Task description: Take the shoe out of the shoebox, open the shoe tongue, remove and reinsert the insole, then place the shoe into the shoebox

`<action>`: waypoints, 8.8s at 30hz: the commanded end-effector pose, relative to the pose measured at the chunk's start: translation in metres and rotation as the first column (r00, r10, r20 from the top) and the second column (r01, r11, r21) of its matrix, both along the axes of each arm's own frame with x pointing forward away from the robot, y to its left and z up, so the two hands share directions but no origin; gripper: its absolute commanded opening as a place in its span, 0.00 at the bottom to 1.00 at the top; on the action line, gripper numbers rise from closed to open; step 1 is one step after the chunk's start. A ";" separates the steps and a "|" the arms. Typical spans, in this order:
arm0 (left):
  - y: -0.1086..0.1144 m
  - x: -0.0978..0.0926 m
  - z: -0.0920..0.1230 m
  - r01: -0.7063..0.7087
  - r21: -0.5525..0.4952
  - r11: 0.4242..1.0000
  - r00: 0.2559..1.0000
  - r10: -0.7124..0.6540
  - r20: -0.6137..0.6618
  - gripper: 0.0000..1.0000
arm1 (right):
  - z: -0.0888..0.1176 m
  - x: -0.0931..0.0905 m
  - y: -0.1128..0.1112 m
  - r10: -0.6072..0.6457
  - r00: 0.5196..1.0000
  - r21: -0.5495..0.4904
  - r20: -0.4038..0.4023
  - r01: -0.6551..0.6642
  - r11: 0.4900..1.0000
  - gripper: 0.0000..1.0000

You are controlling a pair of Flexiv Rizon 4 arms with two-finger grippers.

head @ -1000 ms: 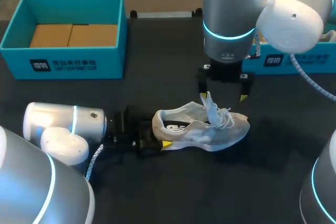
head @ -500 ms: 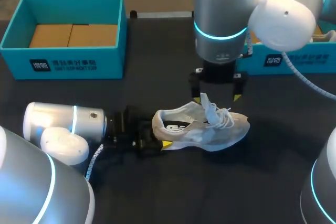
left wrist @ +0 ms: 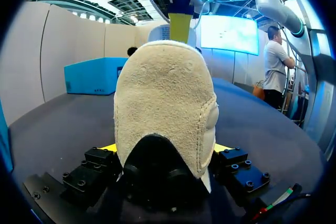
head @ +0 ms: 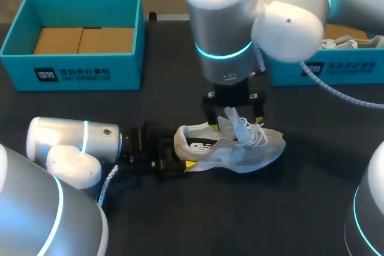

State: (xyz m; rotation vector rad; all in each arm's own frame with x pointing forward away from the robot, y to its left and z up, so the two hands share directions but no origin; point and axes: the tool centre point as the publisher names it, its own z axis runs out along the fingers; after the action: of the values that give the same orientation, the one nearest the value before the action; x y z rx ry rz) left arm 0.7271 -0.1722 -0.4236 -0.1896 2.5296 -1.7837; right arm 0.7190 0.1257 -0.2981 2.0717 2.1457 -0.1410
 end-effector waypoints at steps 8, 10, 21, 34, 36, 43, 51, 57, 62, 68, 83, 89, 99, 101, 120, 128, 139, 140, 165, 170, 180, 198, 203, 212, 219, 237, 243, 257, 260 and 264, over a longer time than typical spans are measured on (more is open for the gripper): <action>0.000 -0.002 -0.001 -0.002 0.000 1.000 1.000 0.002 0.001 0.00 | -0.013 0.010 -0.003 -0.024 1.000 -0.004 0.002 0.024 1.000 0.13; 0.000 -0.002 -0.001 -0.002 0.000 1.000 1.000 0.002 0.001 0.00 | -0.010 0.010 -0.006 -0.026 1.000 -0.008 0.012 0.026 1.000 0.00; 0.000 -0.002 -0.001 -0.002 0.000 1.000 1.000 0.002 0.001 0.00 | -0.014 0.008 -0.050 -0.140 0.986 0.090 0.086 0.132 0.987 0.00; 0.000 -0.002 -0.001 -0.002 0.000 1.000 1.000 0.002 0.001 0.00 | -0.029 0.016 -0.100 -0.280 0.952 0.118 0.123 0.266 0.957 0.00; 0.000 -0.002 -0.001 -0.002 0.000 1.000 1.000 0.002 0.001 0.00 | -0.033 0.016 -0.108 -0.303 0.945 0.103 0.121 0.292 0.951 0.00; 0.000 -0.002 -0.001 -0.002 0.000 1.000 1.000 0.002 0.001 0.00 | -0.057 0.019 -0.122 -0.355 0.930 0.109 0.097 0.344 0.932 0.00; 0.000 -0.002 -0.001 -0.002 0.000 1.000 1.000 0.002 0.001 0.00 | -0.083 0.022 -0.120 -0.354 0.932 0.095 0.074 0.347 0.933 0.27; 0.000 -0.002 -0.001 -0.002 0.000 1.000 1.000 0.002 0.001 0.00 | -0.089 0.022 -0.123 -0.368 0.928 0.062 0.061 0.364 0.929 0.78; 0.000 -0.002 -0.001 -0.002 0.000 1.000 1.000 0.002 0.001 0.00 | -0.084 0.020 -0.127 -0.373 0.926 0.034 0.063 0.371 0.928 1.00; 0.000 -0.002 -0.001 -0.002 0.000 1.000 1.000 0.002 0.001 0.00 | -0.057 0.023 -0.124 -0.348 0.930 0.019 0.116 0.348 0.937 1.00; 0.000 -0.002 -0.001 -0.002 0.000 1.000 1.000 0.002 0.001 0.00 | 0.017 0.050 -0.097 -0.169 0.946 0.018 0.275 0.171 0.985 1.00; 0.000 -0.002 -0.001 -0.002 0.000 1.000 1.000 0.002 0.001 0.00 | 0.042 0.064 -0.073 0.068 0.948 -0.035 0.310 -0.060 0.998 1.00; 0.000 -0.002 -0.001 -0.002 0.000 1.000 1.000 0.002 0.001 0.00 | 0.064 0.064 -0.041 0.446 0.824 -0.107 0.349 -0.438 0.893 1.00; 0.000 -0.002 -0.001 -0.002 0.000 1.000 1.000 0.002 0.001 0.00 | 0.068 0.060 -0.033 0.541 0.760 -0.129 0.361 -0.534 0.836 1.00; 0.000 -0.002 -0.001 -0.002 0.000 1.000 1.000 0.002 0.001 0.00 | 0.055 0.031 0.009 0.855 0.506 -0.201 0.113 -0.831 0.518 0.42; 0.000 -0.002 -0.001 -0.002 0.000 1.000 1.000 0.002 0.001 0.00 | 0.031 0.024 0.017 0.884 0.464 -0.156 0.061 -0.870 0.468 0.00; 0.000 -0.002 -0.001 -0.002 0.000 1.000 1.000 0.002 0.001 0.00 | 0.007 0.016 0.028 0.904 0.427 -0.135 0.001 -0.896 0.423 0.00; 0.000 -0.002 -0.001 -0.002 0.000 1.000 1.000 0.002 0.001 0.00 | 0.004 0.015 0.030 0.903 0.430 -0.137 -0.018 -0.896 0.423 0.00; 0.000 -0.002 -0.001 -0.002 0.000 1.000 1.000 0.002 0.001 0.00 | -0.021 0.019 0.036 0.943 0.327 -0.052 -0.068 -0.945 0.324 0.00; 0.000 -0.002 -0.001 -0.002 0.000 1.000 1.000 0.002 0.001 0.00 | -0.038 0.021 0.038 0.961 0.266 0.012 -0.069 -0.963 0.267 0.00; 0.000 -0.002 -0.001 -0.002 0.000 1.000 1.000 0.002 0.001 0.00 | -0.071 0.023 0.038 0.985 0.154 0.099 -0.080 -0.982 0.162 0.00; 0.000 -0.002 -0.001 -0.002 0.000 1.000 1.000 0.002 0.001 0.00 | -0.087 0.015 0.031 0.967 0.215 0.076 -0.134 -0.971 0.226 0.00; 0.000 -0.002 -0.001 -0.002 0.000 1.000 1.000 0.002 0.001 0.00 | -0.087 0.019 0.032 0.966 0.222 0.055 -0.129 -0.971 0.231 0.06; 0.000 -0.002 -0.001 -0.002 0.000 1.000 1.000 0.002 0.001 0.00 | -0.085 0.031 0.029 0.966 0.224 0.012 -0.130 -0.974 0.227 0.20; 0.000 -0.002 -0.001 -0.002 0.000 1.000 1.000 0.002 0.001 0.00 | -0.101 0.037 0.029 0.973 0.199 0.044 -0.115 -0.978 0.205 0.35; 0.000 -0.002 -0.001 -0.002 0.000 1.000 1.000 0.002 0.001 0.00 | -0.138 0.016 0.035 0.977 0.187 0.166 -0.103 -0.965 0.203 0.00; 0.000 -0.002 -0.001 -0.002 0.000 1.000 1.000 0.002 0.001 0.00 | -0.135 0.011 0.031 0.973 0.205 0.178 -0.106 -0.959 0.221 0.00; 0.000 -0.002 -0.001 -0.002 0.000 1.000 1.000 0.002 0.001 0.00 | -0.065 0.015 0.007 0.973 0.228 0.142 -0.040 -0.962 0.232 0.00; 0.000 -0.002 -0.001 -0.002 0.000 1.000 1.000 0.002 0.001 0.00 | -0.054 0.017 0.007 0.978 0.205 0.135 -0.030 -0.969 0.207 0.00; 0.000 -0.002 -0.001 -0.002 0.000 1.000 1.000 0.002 0.001 0.00 | -0.043 0.020 0.011 0.985 0.171 0.132 -0.006 -0.977 0.170 0.00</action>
State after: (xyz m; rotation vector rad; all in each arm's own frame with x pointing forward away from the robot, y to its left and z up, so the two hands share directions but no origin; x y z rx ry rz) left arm 0.7262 -0.1735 -0.4235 -0.1907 2.5282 -1.7835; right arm 0.7413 0.1464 -0.3548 0.2226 3.0914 0.0152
